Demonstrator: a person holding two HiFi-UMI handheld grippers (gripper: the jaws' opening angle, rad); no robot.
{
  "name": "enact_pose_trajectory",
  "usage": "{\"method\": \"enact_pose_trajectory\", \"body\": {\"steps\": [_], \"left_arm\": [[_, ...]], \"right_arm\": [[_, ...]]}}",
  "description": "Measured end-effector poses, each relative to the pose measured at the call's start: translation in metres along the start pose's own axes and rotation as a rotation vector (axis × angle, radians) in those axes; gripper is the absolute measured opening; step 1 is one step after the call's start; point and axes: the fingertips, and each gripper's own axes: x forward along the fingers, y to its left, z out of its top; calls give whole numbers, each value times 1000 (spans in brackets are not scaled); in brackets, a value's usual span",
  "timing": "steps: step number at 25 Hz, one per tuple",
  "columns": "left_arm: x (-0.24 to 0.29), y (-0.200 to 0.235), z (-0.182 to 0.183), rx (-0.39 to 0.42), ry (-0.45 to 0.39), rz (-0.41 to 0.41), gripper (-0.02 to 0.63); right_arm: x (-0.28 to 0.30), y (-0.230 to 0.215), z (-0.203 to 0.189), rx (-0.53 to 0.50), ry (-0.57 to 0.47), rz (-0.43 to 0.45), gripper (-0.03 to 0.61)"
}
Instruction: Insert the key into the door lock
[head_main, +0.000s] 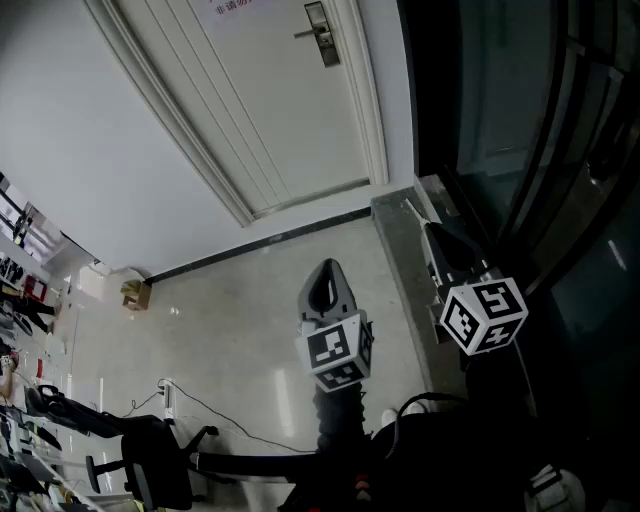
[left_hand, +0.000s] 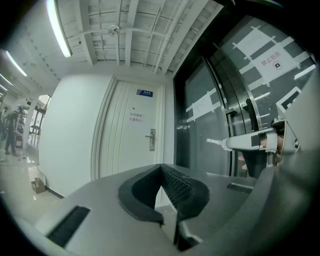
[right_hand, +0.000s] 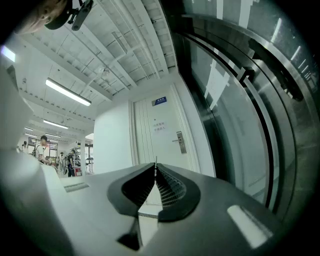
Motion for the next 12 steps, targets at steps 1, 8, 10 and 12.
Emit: {"method": "enact_pose_trajectory", "body": {"steps": [1, 8, 10, 12], "left_arm": [[0, -1, 2, -1, 2, -2, 2], [0, -2, 5, -2, 4, -8, 2], [0, -2, 5, -4, 4, -8, 1], [-1, -1, 4, -5, 6, -8, 2]], "right_arm": [[1, 1, 1, -1, -1, 1, 12], [3, 3, 4, -9, -4, 0, 12], [3, 3, 3, -7, -3, 0, 12], [4, 4, 3, -12, -1, -2, 12]]}}
